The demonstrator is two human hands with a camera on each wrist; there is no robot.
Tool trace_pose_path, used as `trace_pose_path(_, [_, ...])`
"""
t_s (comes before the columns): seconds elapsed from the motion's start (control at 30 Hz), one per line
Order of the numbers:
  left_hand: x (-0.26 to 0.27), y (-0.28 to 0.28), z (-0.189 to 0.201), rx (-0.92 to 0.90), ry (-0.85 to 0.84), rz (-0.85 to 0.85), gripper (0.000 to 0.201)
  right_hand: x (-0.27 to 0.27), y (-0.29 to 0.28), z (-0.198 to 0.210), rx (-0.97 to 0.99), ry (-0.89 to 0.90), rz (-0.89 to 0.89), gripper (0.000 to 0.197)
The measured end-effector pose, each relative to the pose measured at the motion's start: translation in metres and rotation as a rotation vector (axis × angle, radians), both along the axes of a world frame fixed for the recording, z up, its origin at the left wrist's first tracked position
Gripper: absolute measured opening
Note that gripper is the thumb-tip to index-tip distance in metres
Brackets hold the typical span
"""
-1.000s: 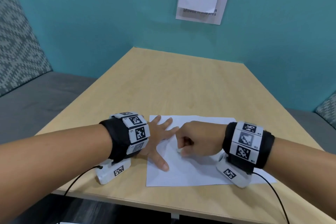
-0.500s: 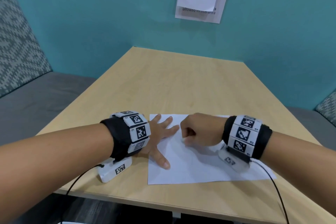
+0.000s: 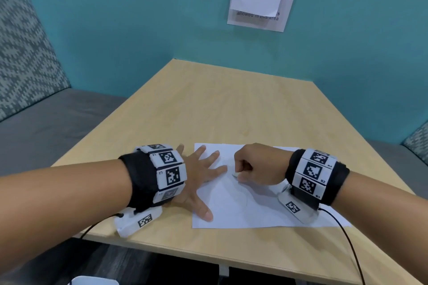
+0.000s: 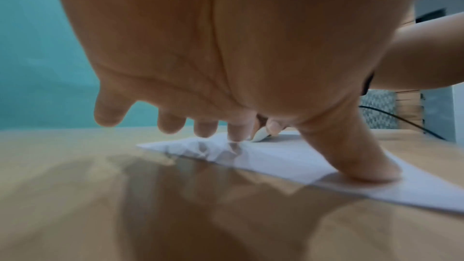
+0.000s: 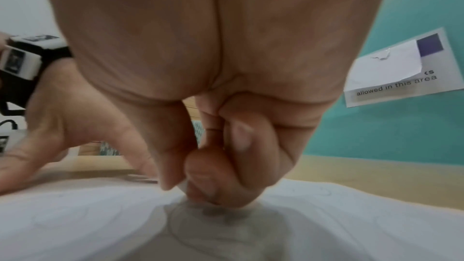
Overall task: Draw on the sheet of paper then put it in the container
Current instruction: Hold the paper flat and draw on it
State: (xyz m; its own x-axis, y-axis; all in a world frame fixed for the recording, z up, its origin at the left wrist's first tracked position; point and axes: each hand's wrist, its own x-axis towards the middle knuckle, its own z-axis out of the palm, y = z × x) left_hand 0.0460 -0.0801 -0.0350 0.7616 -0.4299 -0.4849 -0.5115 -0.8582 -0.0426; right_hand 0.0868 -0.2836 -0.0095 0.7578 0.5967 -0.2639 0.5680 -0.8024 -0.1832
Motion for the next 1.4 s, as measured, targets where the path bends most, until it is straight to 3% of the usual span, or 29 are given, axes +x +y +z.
trace_pose_path(0.13, [-0.004, 0.009, -0.008, -0.035, 0.014, 0.012, 0.120, -0.007, 0.003, 0.005, 0.010, 0.032, 0.008, 0.009])
trace_pose_path(0.27, [-0.004, 0.005, -0.005, -0.057, 0.015, -0.005, 0.116, -0.047, 0.023, 0.006, 0.071, 0.228, 0.207, 0.011])
trace_pose_path(0.33, [-0.003, 0.005, -0.004, -0.064, 0.019, -0.003, 0.114, -0.048, 0.028, 0.005, 0.024, 0.167, 0.249, 0.014])
trace_pose_path(0.43, [-0.004, 0.004, -0.003, -0.051, 0.025, 0.009, 0.118, -0.025, 0.022, 0.011, -0.019, 0.001, 0.110, 0.014])
trace_pose_path(0.6, [-0.003, 0.006, -0.004, -0.076, 0.026, -0.003, 0.109, -0.049, 0.030, 0.005, 0.004, 0.147, 0.246, 0.006])
trace_pose_path(0.77, [-0.002, 0.003, -0.004, -0.052, 0.027, 0.015, 0.116, -0.019, 0.023, 0.012, -0.007, 0.034, 0.100, 0.013])
trace_pose_path(0.9, [0.000, 0.005, -0.004, -0.081, 0.038, -0.006, 0.101, -0.050, 0.032, 0.002, 0.011, 0.164, 0.248, 0.016])
trace_pose_path(1.1, [0.000, 0.004, -0.005, -0.057, 0.028, 0.019, 0.115, -0.035, 0.023, 0.008, 0.008, 0.085, 0.157, 0.005])
trace_pose_path(1.2, [0.003, 0.005, -0.007, -0.062, 0.035, 0.008, 0.121, -0.057, 0.026, 0.004, 0.015, 0.165, 0.255, 0.007])
trace_pose_path(1.33, [0.002, 0.004, -0.007, -0.024, 0.028, 0.019, 0.123, -0.033, 0.015, 0.012, -0.003, 0.067, 0.121, 0.022])
trace_pose_path(1.4, [0.002, 0.004, -0.006, -0.030, 0.030, 0.026, 0.123, -0.038, 0.014, 0.010, -0.020, 0.072, 0.134, 0.023])
